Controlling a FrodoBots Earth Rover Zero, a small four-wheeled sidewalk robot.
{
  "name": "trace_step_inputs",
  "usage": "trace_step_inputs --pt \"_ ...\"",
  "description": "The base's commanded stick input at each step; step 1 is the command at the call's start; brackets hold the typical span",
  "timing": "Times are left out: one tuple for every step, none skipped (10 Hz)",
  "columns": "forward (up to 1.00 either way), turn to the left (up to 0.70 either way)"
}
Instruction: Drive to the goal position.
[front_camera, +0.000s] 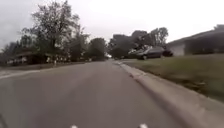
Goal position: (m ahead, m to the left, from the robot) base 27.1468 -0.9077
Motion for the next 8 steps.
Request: trace_step_inputs --pt "1.00 -0.12" --pt "1.00 -0.15" --pt "1.00 -0.11" --pt "1.00 -0.07" --pt "1.00 0.00" --pt "1.00 0.00" --pt "1.00 0.00" --pt "1.00 0.00"
